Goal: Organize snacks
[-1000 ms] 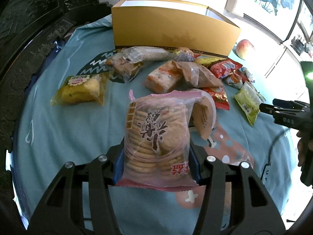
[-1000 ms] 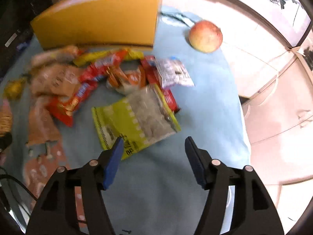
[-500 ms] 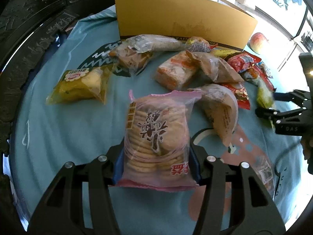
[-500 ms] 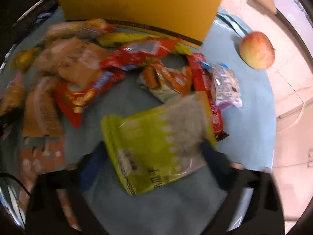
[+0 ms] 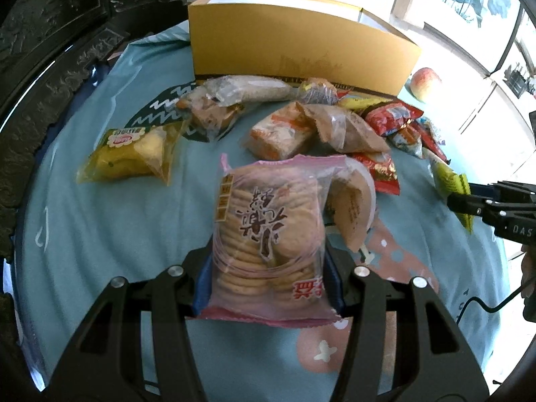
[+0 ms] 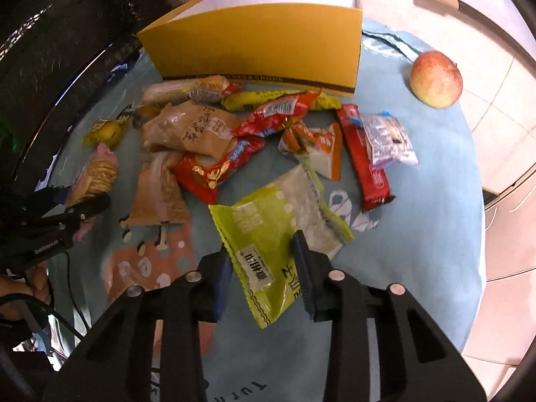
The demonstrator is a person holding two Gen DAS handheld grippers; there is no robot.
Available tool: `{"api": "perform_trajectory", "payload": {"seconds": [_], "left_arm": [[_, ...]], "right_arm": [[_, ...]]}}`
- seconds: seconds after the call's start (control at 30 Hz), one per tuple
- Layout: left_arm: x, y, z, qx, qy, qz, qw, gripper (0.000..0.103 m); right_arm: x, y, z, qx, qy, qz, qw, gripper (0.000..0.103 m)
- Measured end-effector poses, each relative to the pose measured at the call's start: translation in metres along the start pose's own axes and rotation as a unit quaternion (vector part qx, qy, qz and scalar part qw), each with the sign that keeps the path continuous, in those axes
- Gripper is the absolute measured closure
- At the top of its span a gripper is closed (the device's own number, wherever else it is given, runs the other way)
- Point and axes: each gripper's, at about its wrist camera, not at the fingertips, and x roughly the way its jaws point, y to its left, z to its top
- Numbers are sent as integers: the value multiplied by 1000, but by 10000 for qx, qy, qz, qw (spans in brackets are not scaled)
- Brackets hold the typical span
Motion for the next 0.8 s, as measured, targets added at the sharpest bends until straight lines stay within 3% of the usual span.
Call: {"api": "perform_trajectory", "payload": {"seconds": [0.07,0.13,0.23,0.27,0.37,0.47,0.53,0.57,0.67,0.8], "left_arm": [[2,1,-2,9,44,34,10000,48],[2,1,-3,23,59,43,10000,48],[1,3,-2,55,72,74,9999,48],[0,4,-2,44,66,84,9999,48],[-1,5,-3,8,79,134,9999,48],[0,7,-1,-21,112,166,9998,48],[0,9,-1,-55,113,152,9998,48],[1,10,-1,-74,113,151,9998,48],[4,10,-1,-135,151,135,9997,48],[6,5,0,-127,152,55,9998,48]], "right_arm": [[2,9,4,-279,-55,-117,9995,56],[4,19,11,-837,-49,-703,9940,31],[7,25,12,-1732,-5,-1129,9784,13],[10,24,13,-1850,58,-1094,9766,6],[29,15,20,-1931,356,-959,9758,4],[56,5,23,-1502,1014,-347,9828,3],[56,9,19,-1582,890,-473,9822,6],[53,9,18,-1524,813,-453,9839,20],[41,-5,28,-970,678,104,9929,45],[22,-10,30,-792,564,534,9938,59]]}}
